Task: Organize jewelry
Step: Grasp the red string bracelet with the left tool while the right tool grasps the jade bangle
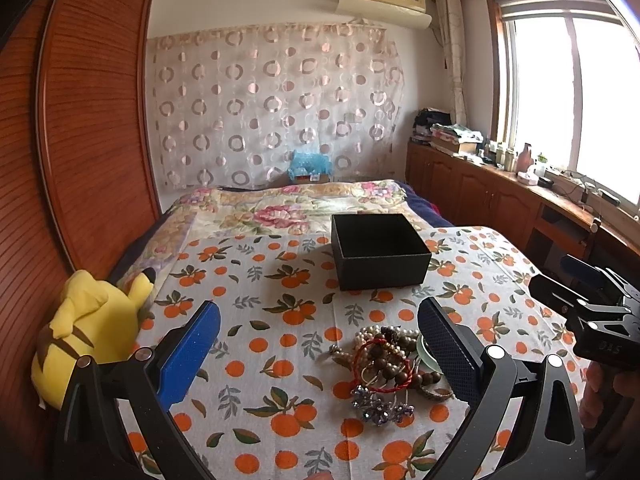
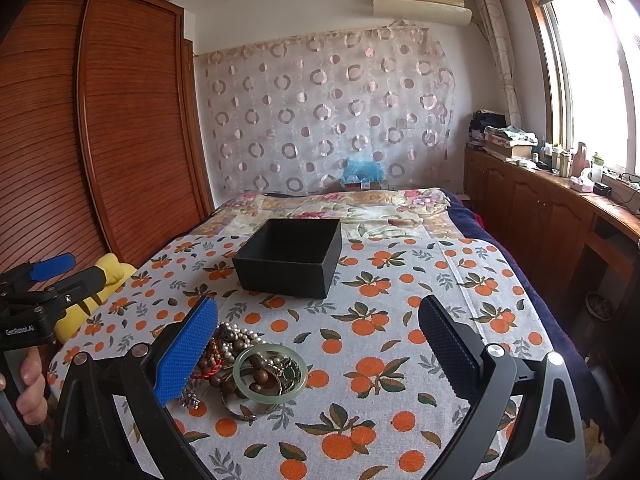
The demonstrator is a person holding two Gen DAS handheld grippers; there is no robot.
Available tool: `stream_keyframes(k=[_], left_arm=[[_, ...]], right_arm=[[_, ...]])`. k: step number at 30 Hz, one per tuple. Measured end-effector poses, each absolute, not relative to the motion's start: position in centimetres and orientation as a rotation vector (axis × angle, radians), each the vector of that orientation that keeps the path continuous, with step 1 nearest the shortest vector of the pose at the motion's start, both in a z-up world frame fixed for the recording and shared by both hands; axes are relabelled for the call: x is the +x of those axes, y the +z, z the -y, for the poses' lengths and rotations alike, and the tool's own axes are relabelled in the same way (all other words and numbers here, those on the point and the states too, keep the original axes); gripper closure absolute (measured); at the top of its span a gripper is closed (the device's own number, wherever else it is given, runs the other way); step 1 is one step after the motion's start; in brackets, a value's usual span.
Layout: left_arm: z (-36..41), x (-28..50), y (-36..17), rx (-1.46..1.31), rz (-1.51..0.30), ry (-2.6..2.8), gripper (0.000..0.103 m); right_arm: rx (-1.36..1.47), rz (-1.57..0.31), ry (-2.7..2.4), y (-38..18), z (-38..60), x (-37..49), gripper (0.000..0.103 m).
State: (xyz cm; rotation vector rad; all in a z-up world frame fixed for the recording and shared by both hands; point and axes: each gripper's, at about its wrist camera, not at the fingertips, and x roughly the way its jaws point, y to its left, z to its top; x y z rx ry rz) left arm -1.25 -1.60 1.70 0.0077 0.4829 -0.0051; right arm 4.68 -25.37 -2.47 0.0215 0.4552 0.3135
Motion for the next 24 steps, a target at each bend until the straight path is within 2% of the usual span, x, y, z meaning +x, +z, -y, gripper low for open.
stream_keyframes(k=[20,24], left_arm=[[-0.9,2.2,-4.0,-0.010,-0.643,-0.069,0.008],[-0.7,2.8,-5.4,-0.012,-0.687,-0.111,0.008]], right_arm=[[-0.012,-0.549,0.409,-6.1,25.7,5.5,0.003],[-0.015,-0.575,0.433,-7.0,25.5,5.7,0.008]])
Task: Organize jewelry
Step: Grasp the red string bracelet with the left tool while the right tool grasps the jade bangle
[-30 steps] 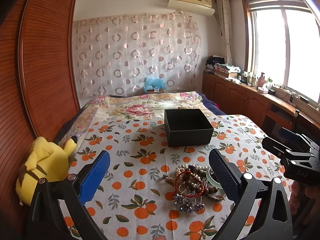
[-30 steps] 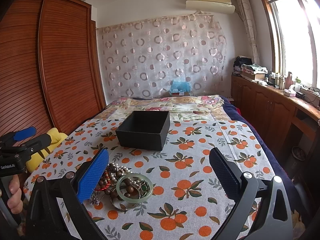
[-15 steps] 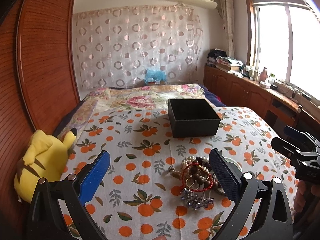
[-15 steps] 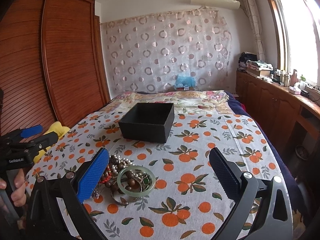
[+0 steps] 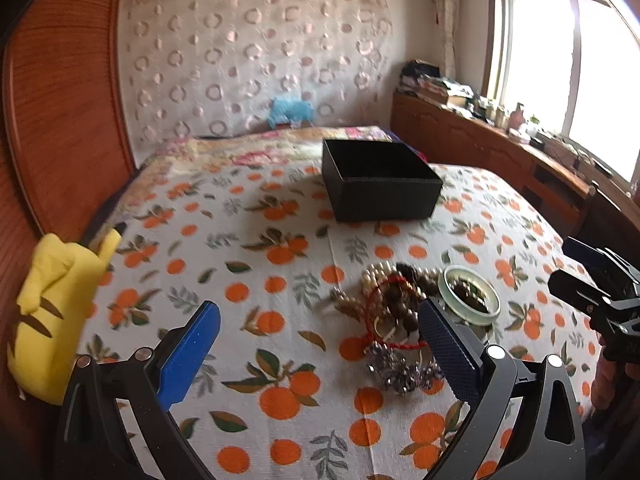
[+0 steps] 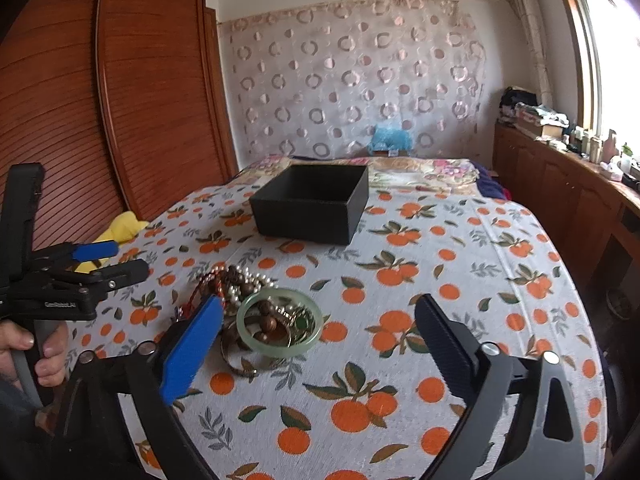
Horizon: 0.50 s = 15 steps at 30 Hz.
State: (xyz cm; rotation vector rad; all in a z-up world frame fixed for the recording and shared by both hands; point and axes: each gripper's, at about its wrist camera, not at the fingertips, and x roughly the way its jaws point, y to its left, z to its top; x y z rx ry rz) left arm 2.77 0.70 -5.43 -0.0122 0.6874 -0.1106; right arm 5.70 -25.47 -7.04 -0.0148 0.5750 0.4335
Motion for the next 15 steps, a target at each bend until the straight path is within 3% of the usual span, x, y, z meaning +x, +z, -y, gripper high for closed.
stream_keyframes(k=[5,7,10,13,15], left_arm=[[-0.5,3.3,-6.5,-0.029,-0.716,-0.168,0.010],[-0.3,3.6,-6.7,-0.041,-0.729,-0.197,0.023],[-0.2,4.1,-7.1,-0.048,-0.744,-0.233,0.035],[0.0,4.7,-7.4,-0.048,-0.763,-0.253,0.044],[0.2,5.2,-7.7,-0.036,-0.775,-0.257,0.044]], right_arm=[[-0.015,-0.607,0.460,-8.1,25.2,5.9,0.017],[-0.021,-0.615,0.468,-8.4,25.1,5.9,0.019],[-0.034,-0.628,0.475,-8.9,24.8,5.9,0.021],[-0.044,-0.644,0.480,-9.5,24.5,5.9,0.022],[-0.052,-0.654,0.482,-9.8,24.3,5.9,0.022]])
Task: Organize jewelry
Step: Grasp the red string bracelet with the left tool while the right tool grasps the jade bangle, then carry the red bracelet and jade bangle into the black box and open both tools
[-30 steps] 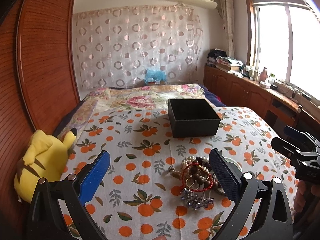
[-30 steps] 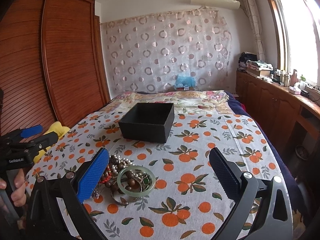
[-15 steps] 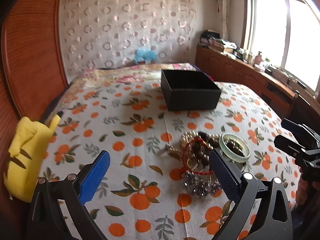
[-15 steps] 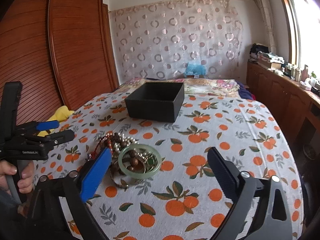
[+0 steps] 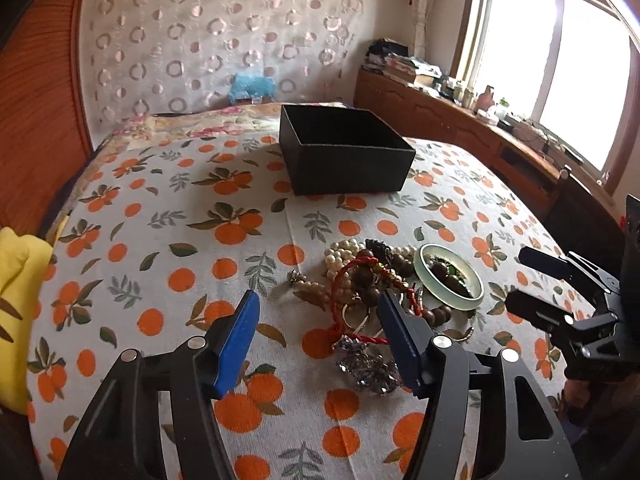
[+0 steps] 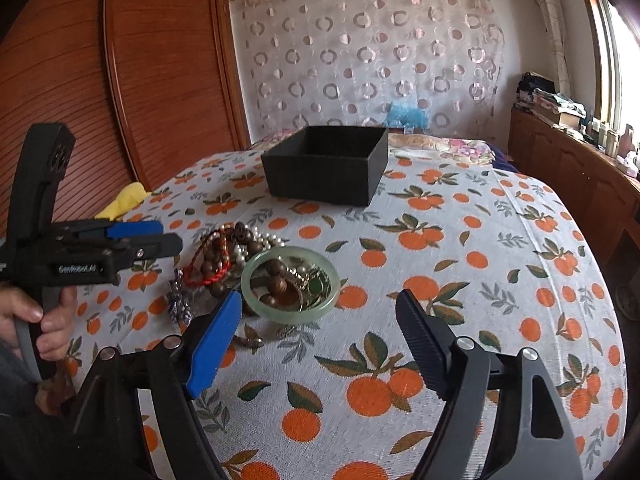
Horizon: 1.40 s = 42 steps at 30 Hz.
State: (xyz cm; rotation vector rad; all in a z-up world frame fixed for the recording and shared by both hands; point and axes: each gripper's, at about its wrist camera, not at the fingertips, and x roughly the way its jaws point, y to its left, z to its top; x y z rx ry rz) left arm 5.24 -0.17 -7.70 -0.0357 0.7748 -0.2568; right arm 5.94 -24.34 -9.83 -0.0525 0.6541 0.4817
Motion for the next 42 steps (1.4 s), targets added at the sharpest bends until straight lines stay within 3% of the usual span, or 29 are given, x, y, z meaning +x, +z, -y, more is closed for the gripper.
stream_keyframes(k=[10,11,13,17,22,30,40,42], left_arm=[[0.4,6.5,-8.5,-0.021,-0.810,-0.266,0.046],[0.3,6.7,-8.6,-0.023,-0.813,-0.277,0.050],[0.4,6.9,-8.8,-0.031,-0.828,-0.305,0.075],[0.7,7.1,-8.9,-0.028,-0.835,-0.330,0.083],[1.0,7.3,-9.2,-0.032,-0.842,-0.355,0.101],[0.1,6.1,-6.6,-0.070,-0.744,-0.346,0.101],[-0.5,5.1,-3.5,-0.072,-0.651,-0.326,0.101],[-0.6,5.0,-3.3,-0.070,-0.644,-0.325,0.101]], right_arm=[[-0.067,-0.655,0.484,-10.1,24.1,5.8,0.022],[-0.067,-0.655,0.485,-10.1,24.1,5.8,0.022],[-0.066,-0.656,0.484,-10.1,24.1,5.8,0.022],[-0.066,-0.656,0.486,-10.1,24.0,5.7,0.022],[-0.072,-0.665,0.495,-10.1,23.9,5.8,0.022],[-0.085,-0.692,0.578,-9.2,23.0,6.7,0.041],[-0.149,-0.778,0.694,-10.0,19.5,9.2,0.079],[-0.159,-0.782,0.703,-10.1,19.0,9.5,0.079]])
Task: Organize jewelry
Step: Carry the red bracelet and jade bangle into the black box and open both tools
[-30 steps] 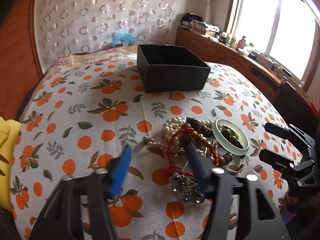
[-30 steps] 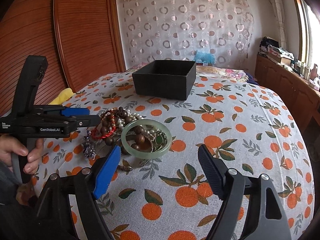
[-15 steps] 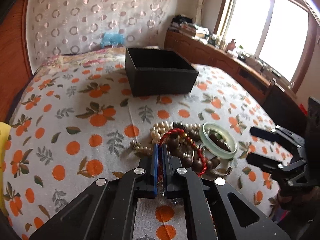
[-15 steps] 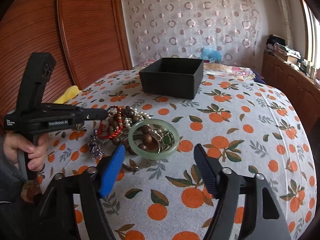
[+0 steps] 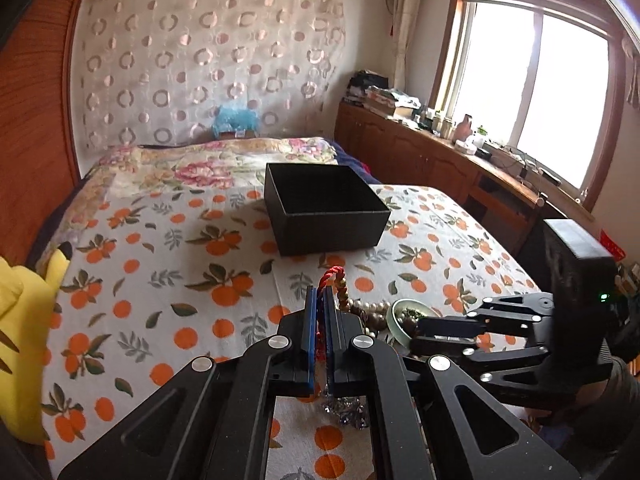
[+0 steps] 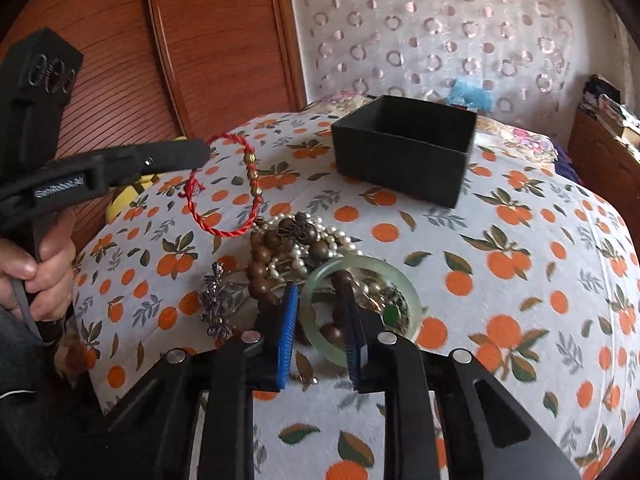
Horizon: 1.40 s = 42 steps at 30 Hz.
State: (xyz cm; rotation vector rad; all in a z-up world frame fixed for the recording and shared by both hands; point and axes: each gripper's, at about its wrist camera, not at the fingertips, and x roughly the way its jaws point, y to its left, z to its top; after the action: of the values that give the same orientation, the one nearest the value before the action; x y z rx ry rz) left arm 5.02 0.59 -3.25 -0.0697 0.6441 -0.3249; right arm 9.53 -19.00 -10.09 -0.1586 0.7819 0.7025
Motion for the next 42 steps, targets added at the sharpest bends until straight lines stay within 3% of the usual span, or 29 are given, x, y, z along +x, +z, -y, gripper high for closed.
stream_keyframes(k=[10,13,42], left_arm=[[-0.8,5.1,-3.0,-0.075,-0.641,-0.325,0.101],[-0.8,5.0,-3.1,-0.072,-0.640,-0.324,0.101],[2.1,15.1,0.1,-0.003,-0.601,-0.304,0.101]], right_arm=[[-0.247,-0.815,0.704,-10.4,17.4,9.7,0.080],[-0.258,-0.813,0.701,-10.7,17.4,9.9,0.093],[-0.209,-0.639,0.622,-3.5,22.3,19.2,0.093]])
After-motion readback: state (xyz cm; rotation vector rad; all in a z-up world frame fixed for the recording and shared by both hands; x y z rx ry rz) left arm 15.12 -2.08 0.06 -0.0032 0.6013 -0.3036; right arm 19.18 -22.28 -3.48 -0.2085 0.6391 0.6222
